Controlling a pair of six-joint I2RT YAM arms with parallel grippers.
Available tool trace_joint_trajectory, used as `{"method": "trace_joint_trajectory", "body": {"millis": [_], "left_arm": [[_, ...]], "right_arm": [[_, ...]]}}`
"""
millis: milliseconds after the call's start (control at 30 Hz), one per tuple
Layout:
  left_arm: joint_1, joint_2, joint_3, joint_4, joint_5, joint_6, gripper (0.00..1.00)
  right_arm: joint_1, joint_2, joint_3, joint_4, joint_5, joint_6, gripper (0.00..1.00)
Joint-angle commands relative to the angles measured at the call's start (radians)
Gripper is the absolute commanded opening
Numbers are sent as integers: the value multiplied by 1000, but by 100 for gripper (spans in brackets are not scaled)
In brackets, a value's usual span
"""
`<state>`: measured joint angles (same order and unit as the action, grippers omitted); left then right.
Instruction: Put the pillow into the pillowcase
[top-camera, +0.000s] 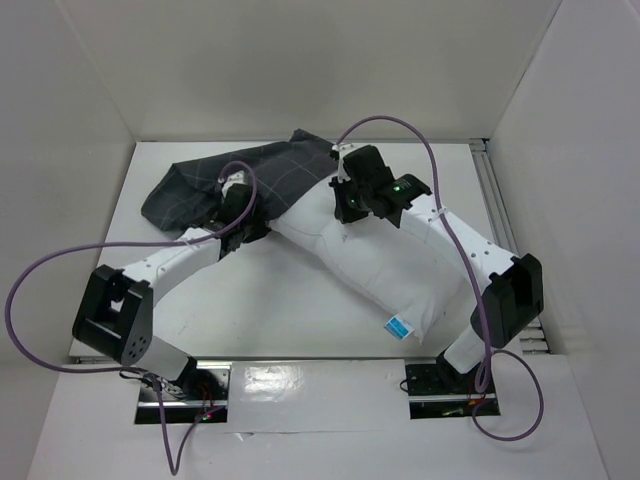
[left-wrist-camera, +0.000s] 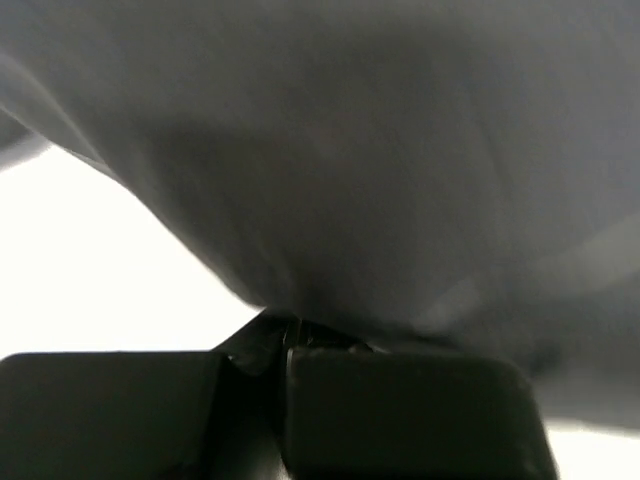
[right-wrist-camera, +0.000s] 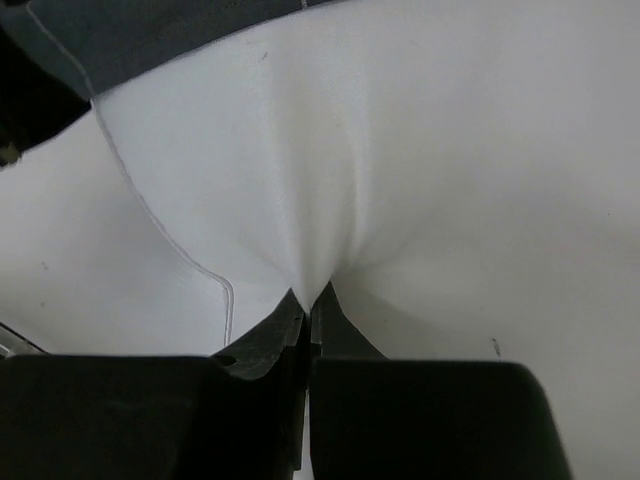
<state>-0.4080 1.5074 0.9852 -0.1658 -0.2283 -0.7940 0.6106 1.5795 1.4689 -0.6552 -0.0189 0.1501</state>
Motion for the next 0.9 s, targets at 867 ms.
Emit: {"method": "trace_joint_trajectory", "body": {"millis": [867], "left_arm": [[-233, -78, 173, -163, 264, -7, 0]], "right_arm": [[100, -75, -221, 367, 111, 373, 0]]}}
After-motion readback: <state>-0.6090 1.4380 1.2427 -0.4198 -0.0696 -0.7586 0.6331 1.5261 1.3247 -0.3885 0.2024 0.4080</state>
